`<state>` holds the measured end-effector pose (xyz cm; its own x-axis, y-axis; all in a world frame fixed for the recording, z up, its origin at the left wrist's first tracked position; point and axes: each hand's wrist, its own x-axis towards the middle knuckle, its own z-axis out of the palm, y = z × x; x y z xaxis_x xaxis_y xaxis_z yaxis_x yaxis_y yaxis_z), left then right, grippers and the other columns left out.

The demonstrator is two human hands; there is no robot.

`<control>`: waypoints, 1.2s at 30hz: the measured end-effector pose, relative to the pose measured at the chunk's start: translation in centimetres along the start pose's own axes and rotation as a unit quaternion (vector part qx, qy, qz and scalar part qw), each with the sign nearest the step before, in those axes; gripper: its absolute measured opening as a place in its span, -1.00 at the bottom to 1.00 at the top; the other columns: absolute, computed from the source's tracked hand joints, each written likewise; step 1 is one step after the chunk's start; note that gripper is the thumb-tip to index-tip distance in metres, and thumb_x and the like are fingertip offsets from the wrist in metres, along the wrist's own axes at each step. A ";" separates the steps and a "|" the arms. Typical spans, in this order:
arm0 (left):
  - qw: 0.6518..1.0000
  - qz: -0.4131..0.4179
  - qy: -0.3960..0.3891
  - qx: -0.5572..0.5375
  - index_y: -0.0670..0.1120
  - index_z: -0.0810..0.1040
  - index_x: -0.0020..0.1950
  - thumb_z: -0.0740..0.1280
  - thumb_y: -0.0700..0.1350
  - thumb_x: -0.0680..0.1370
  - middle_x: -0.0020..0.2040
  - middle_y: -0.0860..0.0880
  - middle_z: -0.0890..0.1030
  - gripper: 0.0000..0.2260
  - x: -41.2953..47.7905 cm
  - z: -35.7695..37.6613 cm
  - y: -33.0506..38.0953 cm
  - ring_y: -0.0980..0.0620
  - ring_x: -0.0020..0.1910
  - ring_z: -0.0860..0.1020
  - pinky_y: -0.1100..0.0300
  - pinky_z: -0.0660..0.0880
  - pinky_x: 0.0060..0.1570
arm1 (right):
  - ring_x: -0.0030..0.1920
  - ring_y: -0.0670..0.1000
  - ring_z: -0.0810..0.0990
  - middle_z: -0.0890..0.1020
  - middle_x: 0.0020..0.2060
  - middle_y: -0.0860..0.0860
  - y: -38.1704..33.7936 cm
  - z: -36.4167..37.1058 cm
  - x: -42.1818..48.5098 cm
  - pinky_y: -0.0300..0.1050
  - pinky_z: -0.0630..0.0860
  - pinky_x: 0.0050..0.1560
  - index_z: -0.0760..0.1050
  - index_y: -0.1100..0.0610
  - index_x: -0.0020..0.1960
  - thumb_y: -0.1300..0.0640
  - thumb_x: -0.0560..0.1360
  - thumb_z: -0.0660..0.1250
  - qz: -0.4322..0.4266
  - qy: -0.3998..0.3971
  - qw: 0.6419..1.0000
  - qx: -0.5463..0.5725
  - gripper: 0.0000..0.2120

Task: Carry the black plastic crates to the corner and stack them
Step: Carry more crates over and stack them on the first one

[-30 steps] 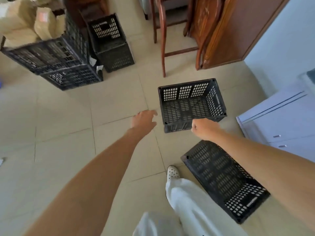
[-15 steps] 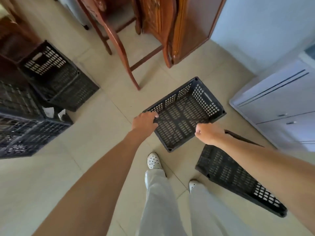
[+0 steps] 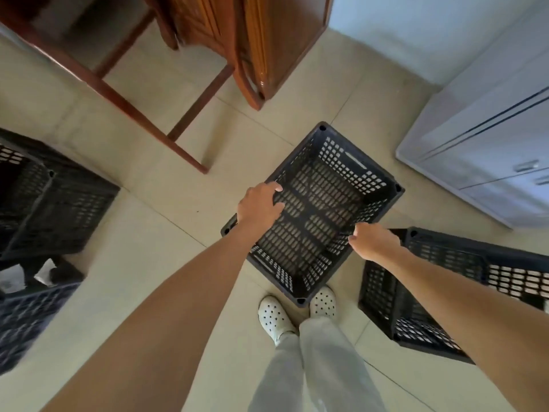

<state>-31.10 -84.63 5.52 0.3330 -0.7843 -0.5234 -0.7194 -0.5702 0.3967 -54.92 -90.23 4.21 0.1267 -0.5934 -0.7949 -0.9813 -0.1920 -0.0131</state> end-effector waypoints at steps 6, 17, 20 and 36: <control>0.999 -0.003 -0.011 0.052 0.00 0.33 0.47 0.41 -0.05 0.52 0.45 -0.09 0.35 -0.46 7.5 7.4 -4.9 -0.15 0.41 0.33 -0.16 0.40 0.30 | 0.13 0.22 0.53 0.55 0.15 0.19 4.5 7.1 7.8 0.02 0.39 -0.07 0.44 0.21 0.24 0.00 0.59 0.11 0.089 -0.012 0.994 0.063 -0.63; 0.985 -0.133 -0.043 -0.101 -0.08 0.11 0.56 0.53 0.10 0.38 0.51 -0.14 0.18 -0.11 16.9 13.0 -6.9 -0.23 0.48 0.22 -0.18 0.24 0.43 | 0.30 0.25 0.46 0.43 0.34 0.23 3.7 13.5 14.3 0.13 0.43 0.30 0.11 0.28 0.48 -0.05 0.55 0.29 0.210 0.000 0.887 0.411 -0.32; 0.954 -0.196 -0.042 -0.223 -0.15 0.29 0.48 0.54 0.14 0.35 0.44 -0.16 0.37 -0.17 17.9 11.5 -6.4 -0.19 0.41 0.36 -0.09 0.32 0.38 | 0.27 0.24 0.48 0.44 0.32 0.23 3.9 13.2 14.2 0.13 0.46 0.27 0.17 0.29 0.45 -0.11 0.53 0.30 0.212 -0.004 0.880 0.424 -0.31; 0.981 -0.185 0.008 -0.063 -0.26 0.42 0.33 0.47 0.09 0.46 0.26 -0.23 0.53 -0.40 4.3 -8.4 0.6 -0.23 0.24 0.51 -0.08 0.46 0.20 | -0.33 -0.01 0.47 0.52 -0.19 0.09 4.7 -4.8 -1.8 -0.16 0.40 -0.37 0.39 0.28 0.22 0.10 0.58 0.25 0.126 -0.009 0.917 0.379 -0.69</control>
<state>-24.95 -90.40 9.86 0.5673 -0.5211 -0.6377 -0.4666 -0.8414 0.2724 -59.12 -93.79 8.49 -0.1135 -0.5301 -0.8403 -0.7989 0.5515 -0.2400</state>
